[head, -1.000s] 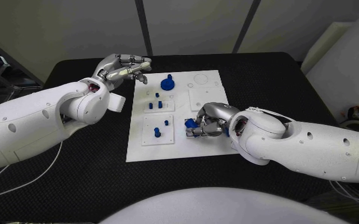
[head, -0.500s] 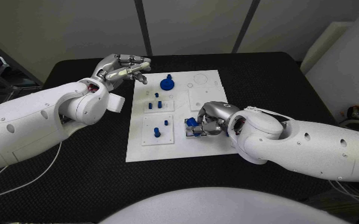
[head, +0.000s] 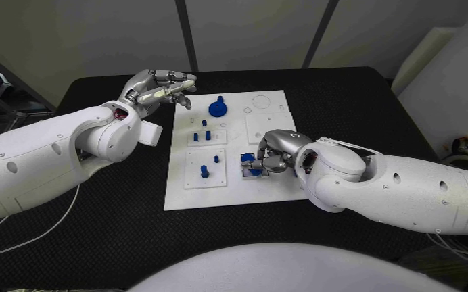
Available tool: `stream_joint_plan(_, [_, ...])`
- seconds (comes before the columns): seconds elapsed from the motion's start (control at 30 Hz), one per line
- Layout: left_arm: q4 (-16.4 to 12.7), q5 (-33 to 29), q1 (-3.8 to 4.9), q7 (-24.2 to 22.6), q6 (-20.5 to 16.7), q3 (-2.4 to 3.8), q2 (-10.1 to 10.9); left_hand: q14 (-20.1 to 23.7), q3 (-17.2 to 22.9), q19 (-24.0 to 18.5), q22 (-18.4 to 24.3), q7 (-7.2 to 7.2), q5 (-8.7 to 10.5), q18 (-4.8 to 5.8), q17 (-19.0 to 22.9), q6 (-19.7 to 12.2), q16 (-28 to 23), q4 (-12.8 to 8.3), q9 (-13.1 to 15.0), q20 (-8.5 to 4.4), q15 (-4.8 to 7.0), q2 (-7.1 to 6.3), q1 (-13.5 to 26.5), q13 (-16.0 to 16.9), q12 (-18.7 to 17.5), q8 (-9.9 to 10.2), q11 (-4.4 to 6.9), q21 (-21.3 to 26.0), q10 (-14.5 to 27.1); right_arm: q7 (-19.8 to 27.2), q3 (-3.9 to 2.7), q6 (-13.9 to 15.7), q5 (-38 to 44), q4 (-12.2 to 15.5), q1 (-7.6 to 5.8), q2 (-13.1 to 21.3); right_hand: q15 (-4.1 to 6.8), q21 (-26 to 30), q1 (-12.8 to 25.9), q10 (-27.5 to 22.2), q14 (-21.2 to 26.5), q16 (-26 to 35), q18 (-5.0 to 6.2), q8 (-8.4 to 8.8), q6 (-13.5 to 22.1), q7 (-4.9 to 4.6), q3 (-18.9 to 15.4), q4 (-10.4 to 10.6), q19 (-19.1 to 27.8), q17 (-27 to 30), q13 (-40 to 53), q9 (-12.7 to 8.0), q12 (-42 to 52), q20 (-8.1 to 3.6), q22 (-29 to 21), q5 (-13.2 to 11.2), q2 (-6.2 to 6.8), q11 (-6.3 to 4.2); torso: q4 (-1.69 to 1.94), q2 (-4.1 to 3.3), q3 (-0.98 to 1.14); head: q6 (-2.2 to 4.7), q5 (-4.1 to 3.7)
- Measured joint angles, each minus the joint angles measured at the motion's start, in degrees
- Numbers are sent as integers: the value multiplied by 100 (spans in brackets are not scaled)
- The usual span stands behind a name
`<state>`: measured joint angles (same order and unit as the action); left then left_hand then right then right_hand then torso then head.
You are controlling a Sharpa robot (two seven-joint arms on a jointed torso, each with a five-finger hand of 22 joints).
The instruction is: Assemble the parts on the task board
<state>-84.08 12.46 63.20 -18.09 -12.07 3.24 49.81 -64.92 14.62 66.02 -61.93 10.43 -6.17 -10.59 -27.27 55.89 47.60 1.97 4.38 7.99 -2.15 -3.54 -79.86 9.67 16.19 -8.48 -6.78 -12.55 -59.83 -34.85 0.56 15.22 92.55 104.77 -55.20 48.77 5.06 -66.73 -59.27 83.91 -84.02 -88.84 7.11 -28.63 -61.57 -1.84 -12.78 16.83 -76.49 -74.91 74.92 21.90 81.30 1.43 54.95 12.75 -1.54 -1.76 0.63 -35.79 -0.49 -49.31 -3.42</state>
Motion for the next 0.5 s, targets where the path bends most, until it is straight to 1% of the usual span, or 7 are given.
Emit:
stream_joint_plan(0.1, [-5, 0, 0, 0, 0, 0, 0, 0, 0, 0, 0, 0, 0, -1, 0, 0, 0, 0, 0, 0, 0, 0, 0, 0, 0, 0, 0, 0, 0, -23, 0, 25, 19, -17, -1, -13, 0, 0, 44, 0, 0, 21, 0, 0, 0, 0, -29, -4, 0, 0, 0, 13, -33, 0, -11, -64, 3, 0, 0, -1, 1, -1, 4])
stream_joint_plan(0.23, [-7, 0, 0, 0, 0, 0, 1, 0, 0, 0, 0, 0, 0, 0, 0, 0, 0, 0, 0, 0, 0, 0, 0, 0, 0, 0, 0, 0, 0, -47, 0, 59, 35, -32, -1, -22, -1, 22, 131, 0, -1, 21, 0, 0, 0, 0, -90, -7, 0, 0, 0, 40, -34, 0, -22, -251, 39, 0, 1, 1, 3, -8, 4])
stream_joint_plan(0.27, [-7, 0, 0, 0, 0, 0, 1, 0, 0, 0, 0, 0, 0, 0, 0, 0, 0, 0, 0, 0, 0, 0, 0, 0, 0, 0, 0, 0, 0, -51, 0, 67, 37, -35, -1, -25, -1, 23, 171, 0, -1, 21, 0, 0, 0, 0, -107, -3, 0, 0, 0, 53, -63, 0, -22, -321, 80, 1, 1, 1, 3, -9, 4])
stream_joint_plan(0.3, [-7, 0, 0, 0, 0, 0, 1, 0, 0, 0, 0, 0, 0, 0, 0, 0, 0, 0, 0, 0, 0, 0, 0, 0, 0, 0, 0, 0, 0, -53, 0, 73, 38, -37, -1, -28, -1, 22, 184, 0, -1, 21, 0, 0, 8, 1, -114, 4, 0, 0, 0, 56, -63, 0, -24, -352, 93, 1, 1, 1, 3, -9, 5])
stream_joint_plan(0.37, [-7, 0, 0, 0, 0, 0, 1, 0, 0, 0, 0, 0, 0, 0, 0, 0, 0, 0, 0, 0, 0, 0, 0, 0, 0, 0, 0, 0, 0, -58, 1, 93, 42, -40, -1, -37, -1, 22, 235, 0, -1, 21, 0, 1, 39, -3, -118, 9, 0, 0, 0, 72, -63, 0, -29, -450, 99, 1, 1, 1, 4, -9, 9])
stream_joint_plan(0.5, [-7, 0, 0, 1, 0, 0, 2, 0, 0, 0, -1, 0, 0, 0, 0, 0, 0, 0, 1, 0, 0, 0, 0, 0, 0, 0, 0, 0, 0, -59, 1, 125, 49, -39, -1, -40, -2, 22, 235, 0, -1, 21, 0, 1, 39, -3, -118, 9, 0, 0, 0, 73, -63, 0, -29, -485, 99, 1, 0, 1, 4, -9, 12])
